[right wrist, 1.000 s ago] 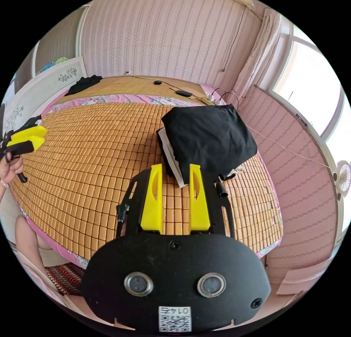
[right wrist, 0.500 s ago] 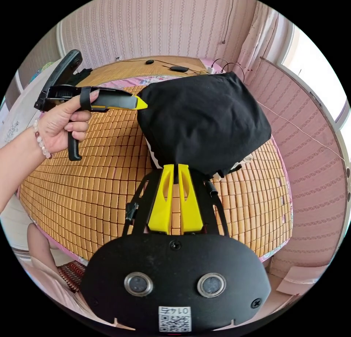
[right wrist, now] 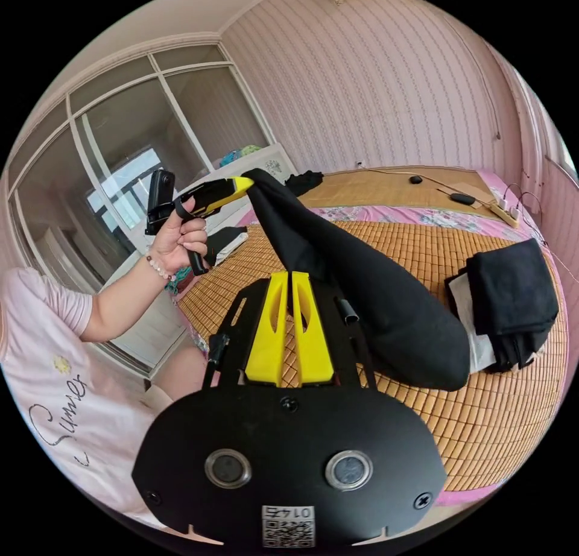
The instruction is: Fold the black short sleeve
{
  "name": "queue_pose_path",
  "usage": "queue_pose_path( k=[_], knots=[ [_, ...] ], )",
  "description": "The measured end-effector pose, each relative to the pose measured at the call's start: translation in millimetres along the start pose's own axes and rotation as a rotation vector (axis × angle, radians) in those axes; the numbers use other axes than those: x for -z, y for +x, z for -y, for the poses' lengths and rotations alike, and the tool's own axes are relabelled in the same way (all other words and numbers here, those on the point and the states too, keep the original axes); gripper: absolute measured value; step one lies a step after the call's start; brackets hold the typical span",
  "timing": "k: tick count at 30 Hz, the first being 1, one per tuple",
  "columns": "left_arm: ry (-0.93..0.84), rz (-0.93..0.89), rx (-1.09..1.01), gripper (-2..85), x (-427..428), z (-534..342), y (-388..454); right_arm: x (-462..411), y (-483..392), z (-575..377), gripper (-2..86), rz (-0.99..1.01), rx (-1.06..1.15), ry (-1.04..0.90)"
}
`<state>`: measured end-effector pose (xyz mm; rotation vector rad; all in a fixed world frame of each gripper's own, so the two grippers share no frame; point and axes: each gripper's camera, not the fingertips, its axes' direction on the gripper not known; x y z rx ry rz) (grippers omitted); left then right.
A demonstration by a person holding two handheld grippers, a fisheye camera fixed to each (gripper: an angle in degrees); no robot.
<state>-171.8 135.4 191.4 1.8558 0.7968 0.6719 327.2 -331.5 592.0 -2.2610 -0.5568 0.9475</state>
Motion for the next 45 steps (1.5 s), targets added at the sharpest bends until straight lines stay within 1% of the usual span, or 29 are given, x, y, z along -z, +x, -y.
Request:
queue_pose_path(
  k=[1, 3, 5, 7, 9, 10, 12, 13, 15, 16, 17, 18, 20, 22, 25, 27, 29, 30, 33, 35, 36, 38, 40, 43, 45],
  knots=[
    [0.012, 0.040, -0.010, -1.0, 16, 2, 2, -17, -18, 11, -0.5, 0.049, 0.032, -0.010],
    [0.044, 0.134, -0.043, -1.0, 63, 16, 12, -35, -43, 26, -0.5, 0.070, 0.066, 0.019],
    [0.054, 0.212, -0.085, -1.0, 86, 29, 22, -45, -64, 42, -0.6, 0.127, 0.046, 0.084],
    [0.058, 0.263, -0.125, -0.9, 98, 38, 32, -47, -74, 47, -0.6, 0.178, 0.016, 0.103],
    [0.017, 0.278, -0.167, -0.8, 90, 44, 41, -44, -84, 45, -0.6, 0.168, 0.017, 0.110],
    [0.000, 0.263, -0.175, -0.7, 84, 44, 42, -42, -91, 40, -0.5, 0.145, 0.025, 0.097],
    [-0.084, 0.106, -0.162, -0.1, 47, 34, 39, -41, -96, 28, -0.5, 0.099, 0.028, 0.075],
    [-0.109, 0.063, -0.157, 0.3, 35, 29, 38, -43, -96, 19, -0.5, 0.064, 0.016, 0.048],
    [-0.260, -0.063, -0.094, 3.1, -17, -5, 33, -50, -91, 2, -0.5, -0.005, -0.004, -0.027],
    [-0.304, -0.074, -0.079, 4.1, -28, -15, 33, -59, -85, -12, -0.5, -0.061, -0.011, -0.100],
    [-0.391, -0.081, -0.053, 4.9, -46, -39, 32, -66, -77, -30, -0.5, -0.129, -0.031, -0.177],
    [-0.437, -0.096, -0.040, 5.5, -51, -63, 33, -69, -72, -39, -0.5, -0.163, -0.045, -0.215],
    [-0.457, -0.095, -0.039, 5.9, -42, -100, 35, -73, -49, -76, -0.3, -0.252, -0.114, -0.333],
    [-0.476, -0.048, -0.014, 6.1, -21, -137, 33, -71, -31, -97, 0.6, -0.273, -0.185, -0.388],
    [-0.491, 0.113, 0.094, 6.2, 26, -199, 20, -62, -6, -111, 6.2, -0.276, -0.275, -0.400],
    [-0.548, 0.245, 0.198, 6.4, 56, -242, 7, -62, 7, -107, 9.6, -0.299, -0.290, -0.405],
    [-0.584, 0.342, 0.271, 6.6, 72, -267, -2, -72, 23, -92, 12.9, -0.295, -0.291, -0.421],
    [-0.598, 0.386, 0.301, 6.7, 80, -278, -5, -75, 27, -88, 12.9, -0.287, -0.289, -0.428],
    [-0.601, 0.450, 0.332, 7.0, 88, -287, -7, -99, 46, -61, 12.0, -0.280, -0.298, -0.480],
    [-0.596, 0.469, 0.304, 7.1, 85, -281, -2, -119, 60, -42, 7.5, -0.304, -0.310, -0.496],
    [-0.593, 0.481, 0.273, 7.2, 82, -275, 2, -125, 65, -38, 7.0, -0.307, -0.317, -0.511],
    [-0.588, 0.488, 0.243, 7.3, 76, -267, 5, -146, 84, -24, 7.6, -0.350, -0.351, -0.587],
    [-0.594, 0.493, 0.244, 7.7, 72, -259, 2, -155, 93, -15, 8.3, -0.396, -0.359, -0.624],
    [-0.570, 0.492, 0.244, 8.6, 76, -248, 0, -164, 101, -6, 7.9, -0.467, -0.332, -0.668],
    [-0.547, 0.542, 0.200, 9.5, 82, -239, 0, -171, 103, -4, 7.0, -0.492, -0.311, -0.709]
  ],
)
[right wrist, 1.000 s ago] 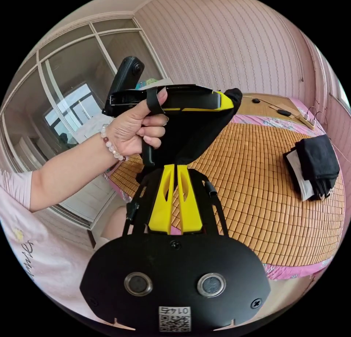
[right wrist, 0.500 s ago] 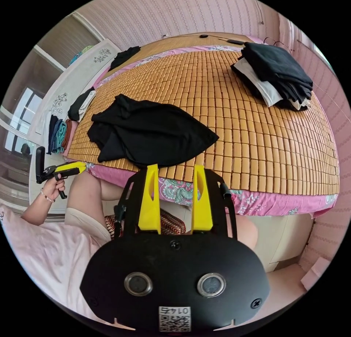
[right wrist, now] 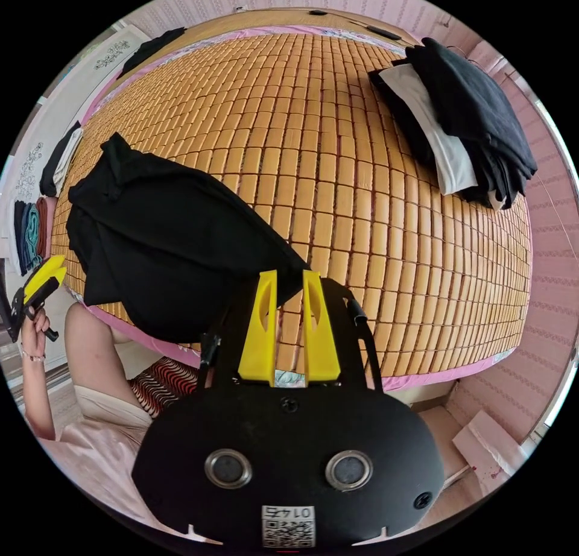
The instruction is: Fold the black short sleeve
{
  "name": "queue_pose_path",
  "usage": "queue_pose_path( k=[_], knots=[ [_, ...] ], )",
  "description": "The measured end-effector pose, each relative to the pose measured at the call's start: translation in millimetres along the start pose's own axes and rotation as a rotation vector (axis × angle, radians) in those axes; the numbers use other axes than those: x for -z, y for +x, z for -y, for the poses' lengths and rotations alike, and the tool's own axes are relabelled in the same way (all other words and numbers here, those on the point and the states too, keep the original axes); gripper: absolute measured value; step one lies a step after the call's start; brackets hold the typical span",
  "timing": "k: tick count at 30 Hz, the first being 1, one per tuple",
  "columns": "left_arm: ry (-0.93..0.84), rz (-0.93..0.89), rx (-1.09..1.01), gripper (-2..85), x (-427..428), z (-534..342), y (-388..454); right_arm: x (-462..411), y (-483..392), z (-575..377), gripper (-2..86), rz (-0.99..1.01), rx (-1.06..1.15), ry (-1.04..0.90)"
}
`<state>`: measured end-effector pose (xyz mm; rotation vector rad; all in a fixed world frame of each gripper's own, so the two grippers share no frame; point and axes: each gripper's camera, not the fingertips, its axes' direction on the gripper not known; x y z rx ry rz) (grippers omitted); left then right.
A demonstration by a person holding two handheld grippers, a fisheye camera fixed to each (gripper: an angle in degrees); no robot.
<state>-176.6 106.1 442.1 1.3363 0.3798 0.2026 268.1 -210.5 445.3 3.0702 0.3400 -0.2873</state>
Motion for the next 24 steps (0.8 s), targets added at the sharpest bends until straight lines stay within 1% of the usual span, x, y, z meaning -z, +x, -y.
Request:
queue_pose_path(
  k=[2, 5, 7, 8, 9, 12, 13, 15, 16, 19, 21, 22, 24],
  knots=[
    [-0.019, 0.023, 0.009, 10.1, -4, 5, -5, -3, -5, 1, 4.5, -0.062, 0.017, 0.010],
    [-0.100, 0.013, 0.058, 10.3, -25, 10, -18, -3, -12, -1, 4.3, -0.134, 0.060, 0.031],
    [-0.156, -0.029, 0.075, 8.4, -37, 9, -22, -2, -13, -2, 4.4, -0.149, 0.093, 0.028],
    [-0.209, -0.039, 0.079, 4.6, -44, 5, -23, 2, -9, -4, 4.7, -0.136, 0.092, 0.045],
    [-0.183, 0.010, 0.062, 2.1, -38, -1, -22, 4, -7, -6, 4.9, -0.124, 0.086, 0.063],
    [-0.173, 0.001, 0.038, 0.1, -19, -18, -22, 15, 12, -13, 9.2, -0.044, 0.051, 0.123],
    [-0.159, 0.003, 0.034, -0.1, -13, -23, -22, 13, 19, -14, 11.0, -0.019, 0.045, 0.111],
    [-0.101, -0.023, 0.017, -0.6, 14, -47, -21, 4, 27, -15, 11.8, 0.010, 0.053, 0.067],
    [-0.088, -0.032, 0.013, -0.7, 21, -53, -21, -6, 30, -17, 11.7, 0.027, 0.061, 0.012],
    [0.004, -0.094, -0.016, -0.8, 65, -90, -17, -7, 40, -25, 10.2, 0.041, 0.032, 0.003],
    [0.080, -0.148, -0.013, -0.9, 101, -122, -16, -7, 44, -32, 7.4, 0.022, 0.042, -0.004],
    [0.098, -0.158, -0.010, -0.9, 110, -131, -16, -7, 47, -38, 4.6, 0.021, 0.048, -0.010],
    [0.177, -0.186, 0.005, -0.9, 147, -165, -18, 0, 53, -52, 2.2, 0.087, 0.068, 0.017]
  ],
)
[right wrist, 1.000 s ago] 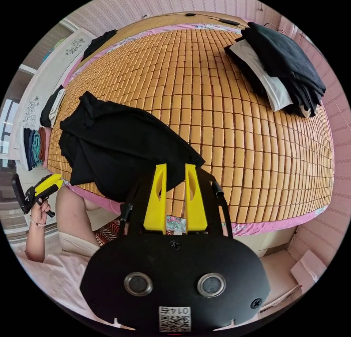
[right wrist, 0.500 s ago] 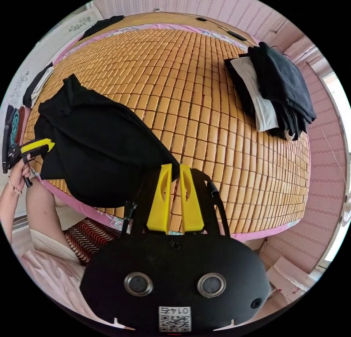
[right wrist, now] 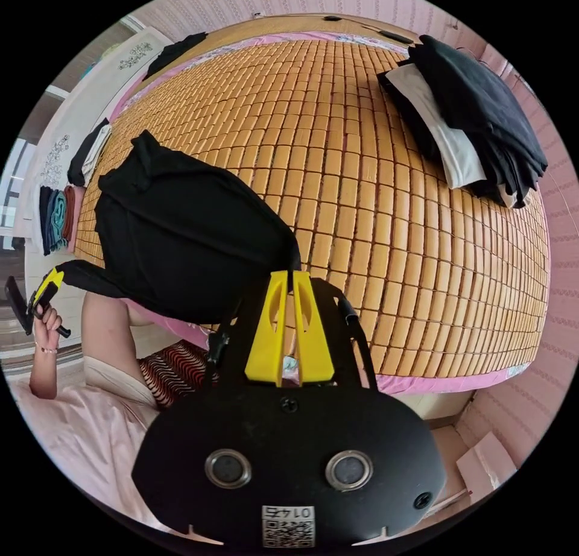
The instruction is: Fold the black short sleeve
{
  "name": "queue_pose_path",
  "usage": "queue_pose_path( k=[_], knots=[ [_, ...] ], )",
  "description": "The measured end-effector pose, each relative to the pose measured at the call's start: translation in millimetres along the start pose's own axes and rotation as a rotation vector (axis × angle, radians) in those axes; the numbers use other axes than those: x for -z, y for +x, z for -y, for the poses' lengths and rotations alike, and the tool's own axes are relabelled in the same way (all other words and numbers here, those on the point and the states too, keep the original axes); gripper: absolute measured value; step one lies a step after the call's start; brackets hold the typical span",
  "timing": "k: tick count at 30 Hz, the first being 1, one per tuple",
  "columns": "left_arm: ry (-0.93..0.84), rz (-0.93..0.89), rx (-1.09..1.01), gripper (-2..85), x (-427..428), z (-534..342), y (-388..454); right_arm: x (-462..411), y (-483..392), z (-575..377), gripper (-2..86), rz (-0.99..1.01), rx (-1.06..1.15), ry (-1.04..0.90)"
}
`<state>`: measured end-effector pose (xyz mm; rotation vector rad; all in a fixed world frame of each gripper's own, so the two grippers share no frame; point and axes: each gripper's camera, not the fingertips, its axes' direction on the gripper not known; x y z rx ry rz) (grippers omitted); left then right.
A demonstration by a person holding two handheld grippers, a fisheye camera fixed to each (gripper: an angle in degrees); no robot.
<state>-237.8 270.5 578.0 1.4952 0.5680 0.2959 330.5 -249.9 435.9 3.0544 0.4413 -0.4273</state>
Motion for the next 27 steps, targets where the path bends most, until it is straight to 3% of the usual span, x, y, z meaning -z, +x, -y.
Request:
queue_pose_path(
  k=[6, 11, 21, 27],
  knots=[
    [0.220, 0.063, 0.015, -0.9, 120, -59, 3, 48, 21, -58, 0.8, 0.364, 0.049, 0.185],
    [0.479, 0.142, 0.039, -1.0, 232, -92, 0, 141, 35, -106, 0.6, 0.740, 0.147, 0.533],
    [1.043, 0.040, -0.158, -1.0, 458, -125, 38, 342, 2, -218, 0.4, 0.753, 0.510, 1.074],
    [1.148, 0.085, -0.319, -1.0, 535, -128, 67, 423, -20, -273, 0.4, 0.621, 0.658, 1.218]
  ],
)
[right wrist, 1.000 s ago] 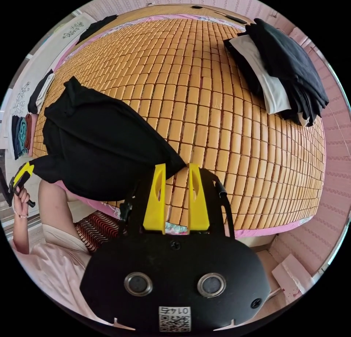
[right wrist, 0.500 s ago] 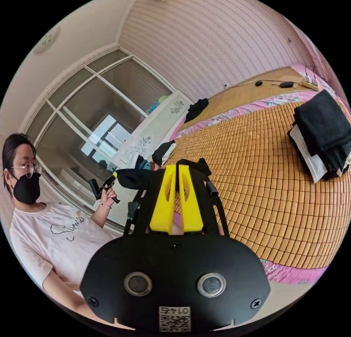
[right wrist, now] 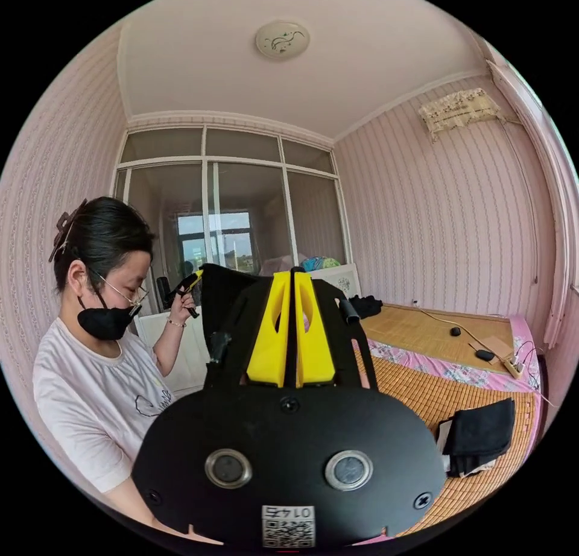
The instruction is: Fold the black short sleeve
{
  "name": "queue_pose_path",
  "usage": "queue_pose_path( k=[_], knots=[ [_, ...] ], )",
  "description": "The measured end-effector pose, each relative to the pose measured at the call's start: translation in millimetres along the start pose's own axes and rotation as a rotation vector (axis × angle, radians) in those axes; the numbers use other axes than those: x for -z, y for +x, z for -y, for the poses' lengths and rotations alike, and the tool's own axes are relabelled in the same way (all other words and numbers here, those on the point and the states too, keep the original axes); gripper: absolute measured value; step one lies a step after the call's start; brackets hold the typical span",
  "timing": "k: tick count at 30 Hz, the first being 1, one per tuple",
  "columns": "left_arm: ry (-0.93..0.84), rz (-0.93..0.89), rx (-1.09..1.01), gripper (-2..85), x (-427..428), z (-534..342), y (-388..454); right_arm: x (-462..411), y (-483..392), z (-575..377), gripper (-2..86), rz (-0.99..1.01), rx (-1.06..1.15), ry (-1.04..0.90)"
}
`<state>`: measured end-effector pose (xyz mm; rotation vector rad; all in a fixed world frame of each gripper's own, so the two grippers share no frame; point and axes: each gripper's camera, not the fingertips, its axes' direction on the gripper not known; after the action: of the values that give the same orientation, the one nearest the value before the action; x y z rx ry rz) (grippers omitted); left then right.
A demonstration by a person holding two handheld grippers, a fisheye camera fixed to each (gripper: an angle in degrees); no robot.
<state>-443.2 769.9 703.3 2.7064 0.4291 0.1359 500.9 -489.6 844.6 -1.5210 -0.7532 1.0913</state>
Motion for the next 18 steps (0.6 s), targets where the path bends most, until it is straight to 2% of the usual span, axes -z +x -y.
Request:
queue_pose_path(
  k=[4, 8, 9, 12, 15, 17, 18],
  knots=[
    [-0.178, 0.014, 0.075, -1.0, -42, -12, -30, -44, 49, -10, 0.4, -0.127, -0.134, -0.196],
    [-0.557, 0.106, 0.185, -1.0, -137, -78, -88, -129, 136, -69, 0.3, -0.298, -0.342, -0.489],
    [-0.625, 0.126, 0.221, -1.0, -163, -98, -106, -140, 148, -75, 0.3, -0.300, -0.372, -0.511],
    [-0.612, 0.171, 0.339, -1.0, -206, -112, -143, -183, 190, -71, 0.3, -0.350, -0.444, -0.555],
    [-0.486, 0.192, 0.259, -1.0, -227, -73, -147, -191, 202, -15, 0.3, -0.375, -0.411, -0.395],
    [-0.438, 0.200, 0.186, -1.0, -236, -52, -145, -185, 200, 24, 0.3, -0.350, -0.366, -0.239],
    [-0.438, 0.210, 0.156, -1.0, -242, -46, -147, -184, 199, 30, 0.3, -0.350, -0.350, -0.222]
  ],
)
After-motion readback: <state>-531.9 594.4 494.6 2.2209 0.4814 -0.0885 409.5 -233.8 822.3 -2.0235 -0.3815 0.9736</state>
